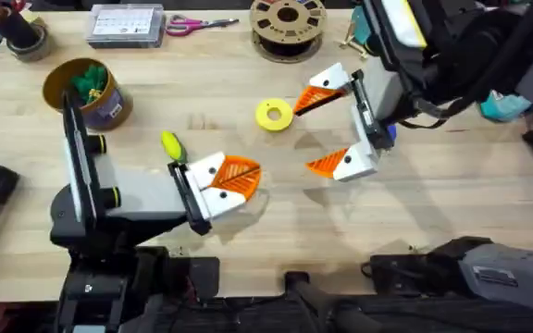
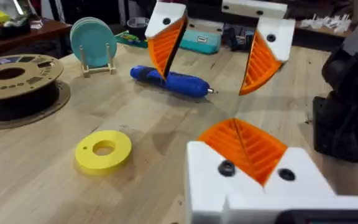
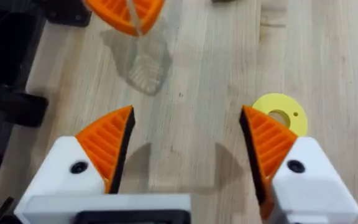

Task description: Pick up the gripper from the table and insert it into the empty holder that is missing its gripper. Then pick up a screw, insert it into the mounting hole, and use the screwdriver to tighten it. Finally, clean up the table by picking up the vegetable and placing it into the bucket.

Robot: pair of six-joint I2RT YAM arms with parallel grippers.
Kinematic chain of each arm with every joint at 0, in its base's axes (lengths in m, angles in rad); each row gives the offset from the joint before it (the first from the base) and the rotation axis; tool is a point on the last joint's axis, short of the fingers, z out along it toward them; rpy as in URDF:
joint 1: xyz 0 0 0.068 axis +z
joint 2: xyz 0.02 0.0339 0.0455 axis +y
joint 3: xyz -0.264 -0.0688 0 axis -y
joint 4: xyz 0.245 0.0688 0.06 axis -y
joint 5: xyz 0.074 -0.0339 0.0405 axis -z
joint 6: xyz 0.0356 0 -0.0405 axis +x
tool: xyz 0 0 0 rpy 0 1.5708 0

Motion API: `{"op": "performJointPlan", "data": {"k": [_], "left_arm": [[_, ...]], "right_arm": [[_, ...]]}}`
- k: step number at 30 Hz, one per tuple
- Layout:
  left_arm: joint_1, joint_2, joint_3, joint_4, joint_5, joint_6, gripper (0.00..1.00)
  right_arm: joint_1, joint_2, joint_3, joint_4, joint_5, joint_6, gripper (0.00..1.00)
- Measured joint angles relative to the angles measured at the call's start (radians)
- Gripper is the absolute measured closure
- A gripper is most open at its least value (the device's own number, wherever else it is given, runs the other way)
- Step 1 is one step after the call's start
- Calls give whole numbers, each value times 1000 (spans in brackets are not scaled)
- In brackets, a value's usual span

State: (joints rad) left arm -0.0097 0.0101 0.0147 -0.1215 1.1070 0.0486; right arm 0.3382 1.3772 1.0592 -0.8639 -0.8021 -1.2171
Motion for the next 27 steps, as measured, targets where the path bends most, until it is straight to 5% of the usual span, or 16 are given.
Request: {"op": "performJointPlan", "data": {"k": [7,10,17,23,27], "left_arm": [[0,0,0,0,0,4,996],[0,0,0,0,0,4,997],[0,0,0,0,0,4,997],[0,0,0,0,0,4,997],[0,0,0,0,0,4,997]], "right_arm": [[0,0,0,11,1,22,4],[0,0,1,63,43,146,4],[0,0,143,43,440,691,4],[-4,0,331,-112,755,947,4],[-37,0,416,-184,862,1056,4]]}}
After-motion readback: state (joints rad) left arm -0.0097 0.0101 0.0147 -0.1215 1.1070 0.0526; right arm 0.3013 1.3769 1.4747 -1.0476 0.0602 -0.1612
